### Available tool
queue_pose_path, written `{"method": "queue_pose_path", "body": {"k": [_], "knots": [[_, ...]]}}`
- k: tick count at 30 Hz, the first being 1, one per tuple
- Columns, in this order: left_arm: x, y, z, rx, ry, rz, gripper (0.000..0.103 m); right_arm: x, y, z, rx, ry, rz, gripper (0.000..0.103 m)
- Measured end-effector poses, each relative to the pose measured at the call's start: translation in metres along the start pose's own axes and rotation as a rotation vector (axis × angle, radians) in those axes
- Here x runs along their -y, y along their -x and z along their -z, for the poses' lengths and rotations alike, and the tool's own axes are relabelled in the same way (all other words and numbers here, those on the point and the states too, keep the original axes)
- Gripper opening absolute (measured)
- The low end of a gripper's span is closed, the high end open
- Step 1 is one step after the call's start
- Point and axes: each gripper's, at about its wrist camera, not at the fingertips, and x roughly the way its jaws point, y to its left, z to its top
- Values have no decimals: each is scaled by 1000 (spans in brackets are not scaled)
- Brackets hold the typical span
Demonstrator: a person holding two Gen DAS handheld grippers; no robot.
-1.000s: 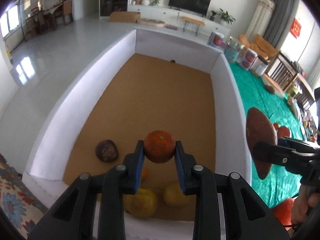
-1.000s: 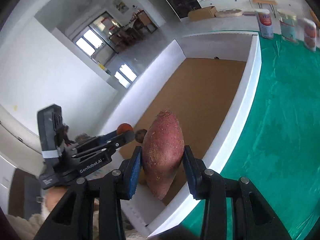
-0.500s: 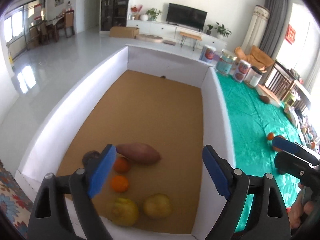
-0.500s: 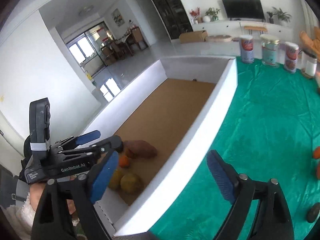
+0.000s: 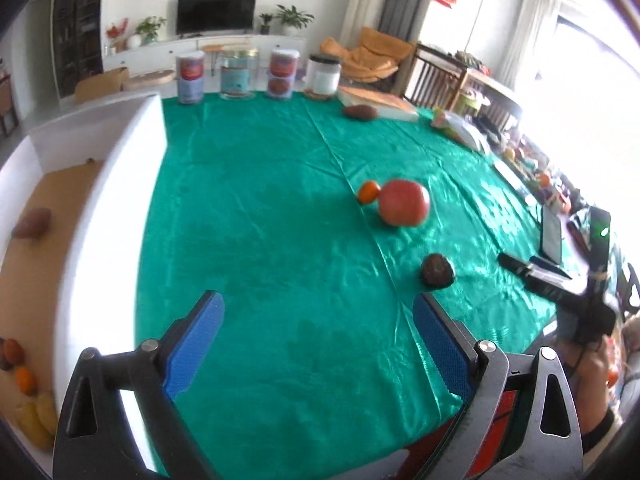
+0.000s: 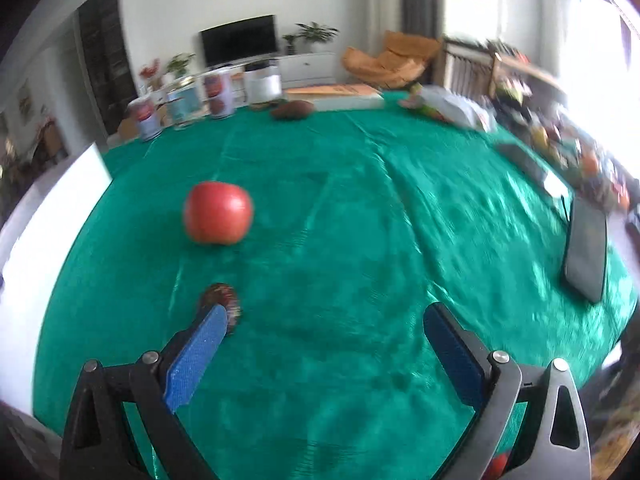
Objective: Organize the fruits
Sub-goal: 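Withdraw both tools from the box back over the table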
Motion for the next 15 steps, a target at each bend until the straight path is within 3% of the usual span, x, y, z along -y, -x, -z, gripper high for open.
{"method": "queue_pose_path", "body": {"k": [2, 7, 9, 11, 15], "knots": [[13, -27, 0, -28, -32, -17, 96, 22, 1, -5, 24, -37, 49, 98], [21, -71, 9, -39, -48, -94, 96, 57, 2, 8, 46, 45, 197, 99], [19, -87, 10, -35, -43, -109, 96, 61, -8, 17, 20, 56, 200, 99], [16, -98, 11, -40, -42, -132, 96, 63, -15, 18, -10, 39, 145, 99], [13, -112, 14, -42, -21, -154, 96, 49, -23, 22, -4, 117, 132, 99]]}}
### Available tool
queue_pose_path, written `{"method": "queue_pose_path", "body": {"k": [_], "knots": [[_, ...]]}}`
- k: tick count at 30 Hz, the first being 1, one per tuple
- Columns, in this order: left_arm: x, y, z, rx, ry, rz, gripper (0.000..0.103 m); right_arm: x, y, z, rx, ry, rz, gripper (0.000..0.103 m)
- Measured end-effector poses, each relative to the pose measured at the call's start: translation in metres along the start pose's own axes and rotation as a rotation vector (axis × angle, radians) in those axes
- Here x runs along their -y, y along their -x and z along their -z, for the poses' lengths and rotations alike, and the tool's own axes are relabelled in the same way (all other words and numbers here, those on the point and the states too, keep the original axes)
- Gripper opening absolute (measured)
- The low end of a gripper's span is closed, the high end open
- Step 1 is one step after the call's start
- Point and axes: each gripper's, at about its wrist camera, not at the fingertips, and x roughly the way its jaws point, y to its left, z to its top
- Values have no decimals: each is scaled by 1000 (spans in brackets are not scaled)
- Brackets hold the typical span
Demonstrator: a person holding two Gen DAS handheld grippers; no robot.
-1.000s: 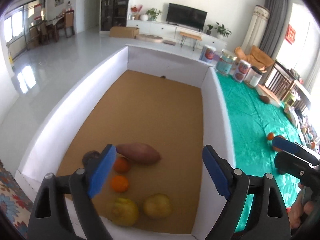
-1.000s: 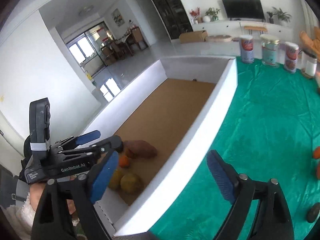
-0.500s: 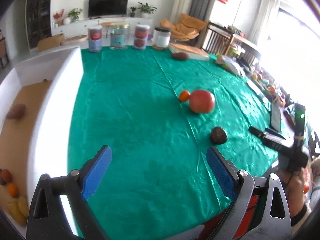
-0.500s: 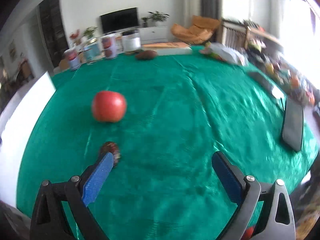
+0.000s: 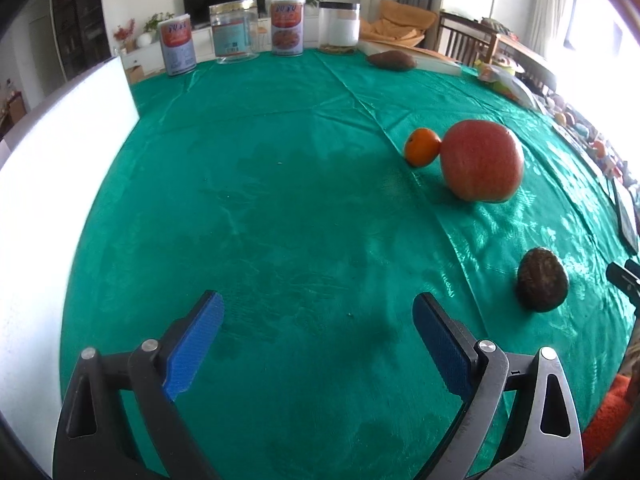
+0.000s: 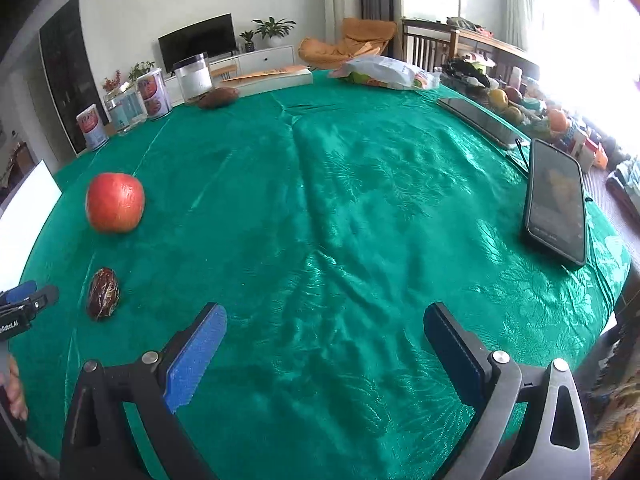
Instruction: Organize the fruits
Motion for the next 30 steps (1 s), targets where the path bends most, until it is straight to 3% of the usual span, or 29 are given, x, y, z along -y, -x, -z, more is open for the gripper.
{"method": "queue_pose_path", "body": {"k": [10, 30], "knots": [[-2, -3, -3, 9, 19, -2, 97, -7, -17, 6, -53, 20, 6, 99], [2, -7, -4, -3, -3, -24, 98, -9, -15, 9, -52, 31, 12, 103]]}}
